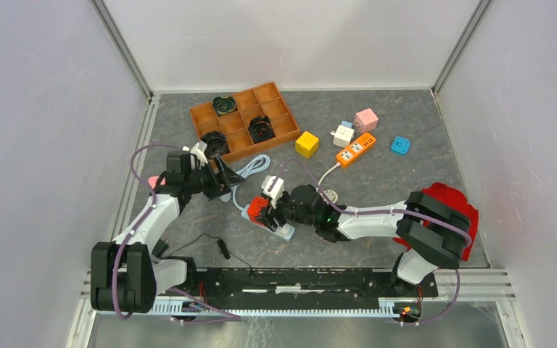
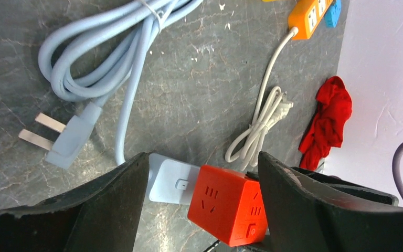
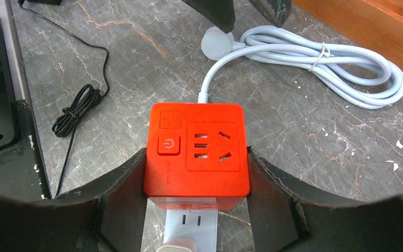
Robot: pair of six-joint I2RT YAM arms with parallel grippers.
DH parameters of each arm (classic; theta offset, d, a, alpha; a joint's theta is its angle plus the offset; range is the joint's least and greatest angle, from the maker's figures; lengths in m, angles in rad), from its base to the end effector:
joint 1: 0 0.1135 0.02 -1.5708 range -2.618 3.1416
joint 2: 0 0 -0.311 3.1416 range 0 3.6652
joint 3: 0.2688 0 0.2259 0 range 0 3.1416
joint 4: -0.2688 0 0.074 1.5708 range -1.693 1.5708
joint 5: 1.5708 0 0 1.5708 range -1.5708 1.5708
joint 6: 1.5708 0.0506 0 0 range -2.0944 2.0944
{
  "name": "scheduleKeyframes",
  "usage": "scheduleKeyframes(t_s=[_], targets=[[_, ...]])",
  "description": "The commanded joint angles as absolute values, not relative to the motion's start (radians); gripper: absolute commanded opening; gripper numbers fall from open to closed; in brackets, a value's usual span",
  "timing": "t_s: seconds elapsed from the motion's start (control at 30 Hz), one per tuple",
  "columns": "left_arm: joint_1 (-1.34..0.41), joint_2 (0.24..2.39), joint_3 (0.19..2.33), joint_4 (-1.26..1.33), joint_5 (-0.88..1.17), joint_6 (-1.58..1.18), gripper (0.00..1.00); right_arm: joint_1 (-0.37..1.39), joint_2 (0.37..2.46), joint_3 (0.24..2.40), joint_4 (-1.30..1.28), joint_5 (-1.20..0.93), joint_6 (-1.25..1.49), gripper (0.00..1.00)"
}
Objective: Insert the plug
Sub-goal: Insert the plug into the socket.
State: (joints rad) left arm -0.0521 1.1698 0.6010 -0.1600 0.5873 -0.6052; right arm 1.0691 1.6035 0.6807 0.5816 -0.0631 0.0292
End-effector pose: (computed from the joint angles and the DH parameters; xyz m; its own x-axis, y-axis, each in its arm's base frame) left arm 0.1993 -0.0385 0.2557 -0.8065 -0.4322 -0.4035 -0.0032 0.6857 -0.7279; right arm 0.1544 0.2880 0.2452 -0.1872 -0.2808 -0.9413 -0.8985 0.4363 0.0486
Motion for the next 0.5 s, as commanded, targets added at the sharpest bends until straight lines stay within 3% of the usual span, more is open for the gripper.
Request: scheduleKeyframes(t_s=[0.0,0.47], targets=[[-0.052,1.156,0.586,-0.166,0.649,-0.644,0.81,1.065,1.66,0.655,0.442,-0.006,0.031,0.31],[-0.147,1.172,0.578,-0.172,0.675,-0.652,0.77,1.065,1.654,0.565,0.52,0.01,0.082,0.3]])
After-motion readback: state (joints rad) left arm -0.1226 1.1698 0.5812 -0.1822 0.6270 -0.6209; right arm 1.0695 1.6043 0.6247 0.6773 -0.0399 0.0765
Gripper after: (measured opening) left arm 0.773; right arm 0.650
